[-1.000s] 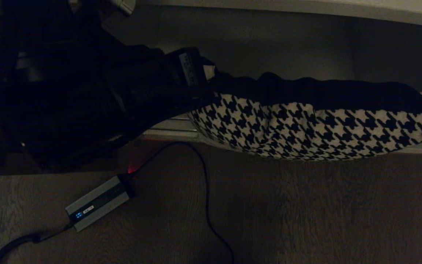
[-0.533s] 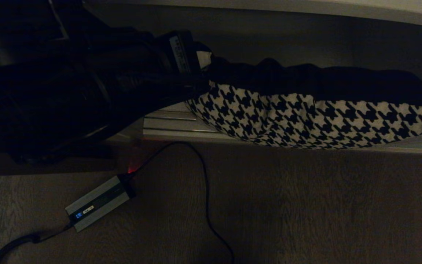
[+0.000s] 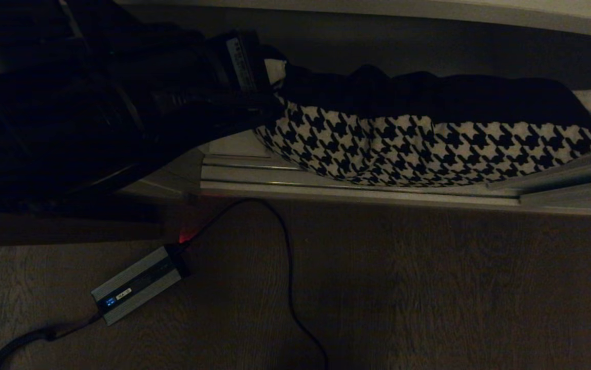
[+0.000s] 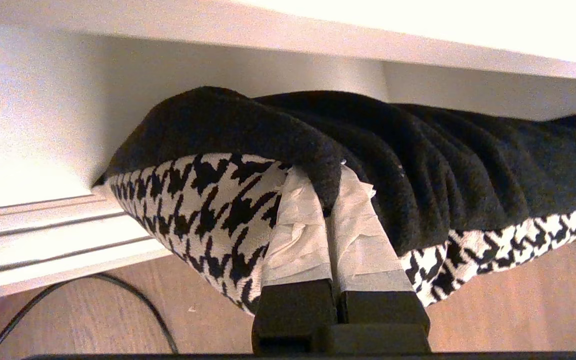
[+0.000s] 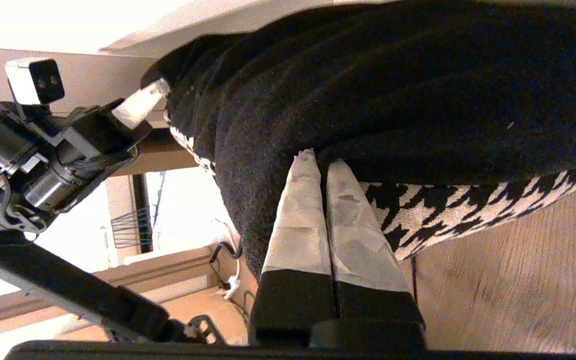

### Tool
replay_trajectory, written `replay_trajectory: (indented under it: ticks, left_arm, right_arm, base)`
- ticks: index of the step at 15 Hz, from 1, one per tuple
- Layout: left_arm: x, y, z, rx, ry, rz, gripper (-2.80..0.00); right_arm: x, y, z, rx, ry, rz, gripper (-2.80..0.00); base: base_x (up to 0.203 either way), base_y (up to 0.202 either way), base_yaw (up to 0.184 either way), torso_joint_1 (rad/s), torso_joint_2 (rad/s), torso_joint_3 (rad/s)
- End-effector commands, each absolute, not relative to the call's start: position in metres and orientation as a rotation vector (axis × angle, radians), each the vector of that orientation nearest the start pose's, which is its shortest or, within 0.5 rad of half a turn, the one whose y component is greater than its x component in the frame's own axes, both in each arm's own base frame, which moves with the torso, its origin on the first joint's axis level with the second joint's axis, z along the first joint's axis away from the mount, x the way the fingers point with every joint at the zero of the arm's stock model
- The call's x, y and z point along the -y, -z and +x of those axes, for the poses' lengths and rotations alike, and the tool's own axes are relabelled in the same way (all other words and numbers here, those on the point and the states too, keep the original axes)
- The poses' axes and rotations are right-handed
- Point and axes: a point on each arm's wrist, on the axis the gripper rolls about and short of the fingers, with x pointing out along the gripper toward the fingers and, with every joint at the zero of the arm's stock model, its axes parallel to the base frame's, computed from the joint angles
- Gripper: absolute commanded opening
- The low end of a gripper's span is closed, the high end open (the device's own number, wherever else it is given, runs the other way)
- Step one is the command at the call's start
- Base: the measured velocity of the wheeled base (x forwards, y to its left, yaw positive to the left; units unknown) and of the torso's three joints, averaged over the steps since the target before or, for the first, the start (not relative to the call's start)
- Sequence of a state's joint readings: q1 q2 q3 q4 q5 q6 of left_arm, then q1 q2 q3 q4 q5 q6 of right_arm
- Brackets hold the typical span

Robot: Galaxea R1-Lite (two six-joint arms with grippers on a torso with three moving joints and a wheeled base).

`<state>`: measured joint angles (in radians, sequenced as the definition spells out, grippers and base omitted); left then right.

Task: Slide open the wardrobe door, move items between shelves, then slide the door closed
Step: Place the pillow on the lower shelf

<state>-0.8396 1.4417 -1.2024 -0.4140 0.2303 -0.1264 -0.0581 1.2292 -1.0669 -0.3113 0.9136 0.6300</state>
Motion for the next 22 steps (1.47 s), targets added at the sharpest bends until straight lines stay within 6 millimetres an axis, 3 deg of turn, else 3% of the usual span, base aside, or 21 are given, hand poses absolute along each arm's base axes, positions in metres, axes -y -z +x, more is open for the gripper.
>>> replay_trajectory:
  ticks: [1, 7, 18, 22]
  left_arm:
    - [0.182, -0.345, 0.172, 0.11, 0.609, -0.211, -2.8]
    - [0.184, -0.342, 0.174, 0.101, 0.607, -0.208, -2.8]
    - [0.184, -0.344, 0.166, 0.122, 0.634, -0.191, -2.8]
    - [0.189, -0.326, 0.164, 0.074, 0.643, -0.138, -2.8]
  right_arm:
    - [-0.007, -0.338, 0.184, -0.152, -0.865, 0.527, -2.8]
    - [-0.007, -0.336, 0.182, -0.156, -0.861, 0.53, -2.8]
    - [-0.006, -0.334, 0.2, -0.184, -0.856, 0.556, -2.8]
    - [-0.006, -0.336, 0.199, -0.161, -0.866, 0.565, -2.8]
  base:
    - [0.0, 0.0, 0.0, 0.0, 0.0, 0.0]
    - [0.0, 0.0, 0.0, 0.0, 0.0, 0.0]
    - [0.0, 0.0, 0.0, 0.0, 0.0, 0.0]
    - [0.0, 0.0, 0.0, 0.0, 0.0, 0.0]
